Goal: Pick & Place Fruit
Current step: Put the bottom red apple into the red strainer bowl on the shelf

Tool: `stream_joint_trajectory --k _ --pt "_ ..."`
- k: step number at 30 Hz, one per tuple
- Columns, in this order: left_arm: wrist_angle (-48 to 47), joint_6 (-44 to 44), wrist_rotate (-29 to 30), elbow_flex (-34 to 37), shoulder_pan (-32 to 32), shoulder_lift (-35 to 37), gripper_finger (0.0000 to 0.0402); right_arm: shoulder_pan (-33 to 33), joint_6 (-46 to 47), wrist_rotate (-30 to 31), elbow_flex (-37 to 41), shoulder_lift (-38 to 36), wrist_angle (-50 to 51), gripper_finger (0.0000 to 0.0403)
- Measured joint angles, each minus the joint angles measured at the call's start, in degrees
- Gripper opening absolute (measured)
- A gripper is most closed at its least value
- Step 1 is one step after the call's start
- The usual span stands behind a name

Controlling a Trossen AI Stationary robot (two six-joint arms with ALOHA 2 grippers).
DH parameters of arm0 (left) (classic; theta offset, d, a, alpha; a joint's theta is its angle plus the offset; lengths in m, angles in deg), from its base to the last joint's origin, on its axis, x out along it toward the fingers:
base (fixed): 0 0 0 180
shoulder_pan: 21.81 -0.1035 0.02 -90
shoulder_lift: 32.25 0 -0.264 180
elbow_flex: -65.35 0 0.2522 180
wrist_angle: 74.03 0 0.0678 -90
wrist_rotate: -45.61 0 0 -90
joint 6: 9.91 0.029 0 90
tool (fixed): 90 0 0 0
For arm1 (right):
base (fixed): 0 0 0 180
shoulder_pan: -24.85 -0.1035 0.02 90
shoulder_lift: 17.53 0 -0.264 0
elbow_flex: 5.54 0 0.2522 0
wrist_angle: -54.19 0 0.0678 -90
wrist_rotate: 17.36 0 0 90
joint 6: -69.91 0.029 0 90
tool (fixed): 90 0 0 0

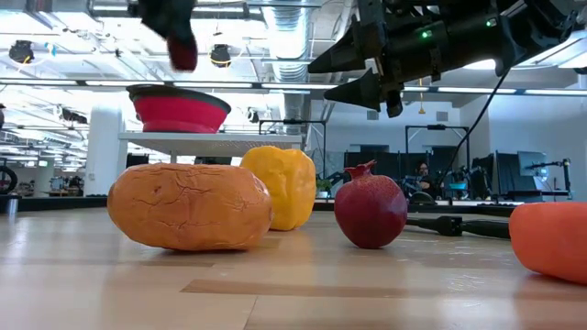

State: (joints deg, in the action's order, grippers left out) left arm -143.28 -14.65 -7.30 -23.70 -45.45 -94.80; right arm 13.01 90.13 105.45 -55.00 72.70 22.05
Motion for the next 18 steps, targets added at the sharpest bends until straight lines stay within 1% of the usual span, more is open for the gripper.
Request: stream_joint_trajectory --k 4,6,8,13,15,18 --pt "-0.07 0.32 -9.15 0.62 -10.21 -2.92 0.0291 -0.15 -0.03 0.00 0.00 0.00 0.01 0.0286" --pt "0.31 1.00 -11.06 0.96 -13.61 -4.14 0.0290 -0.15 -0.05 0.00 0.00 0.00 -0.01 0.0286" --pt "0.28 1.08 -11.12 1.25 -15.99 -5.59 0.0290 -0.15 -0.16 0.00 0.00 0.00 0.01 0.0286" --pt "0.39 1.12 -12.48 1.47 -19.04 -8.13 0.0295 -0.15 -0.23 0.00 0.00 -0.02 0.01 0.0286" --pt "0.46 1.13 -13.78 1.47 -19.26 -8.99 0.0302 -0.15 -0.23 0.00 0.00 -0.02 0.03 0.0286" --pt "0.61 1.13 -14.16 1.47 -19.24 -9.96 0.0314 -0.15 -0.23 0.00 0.00 -0.02 0.03 0.0286"
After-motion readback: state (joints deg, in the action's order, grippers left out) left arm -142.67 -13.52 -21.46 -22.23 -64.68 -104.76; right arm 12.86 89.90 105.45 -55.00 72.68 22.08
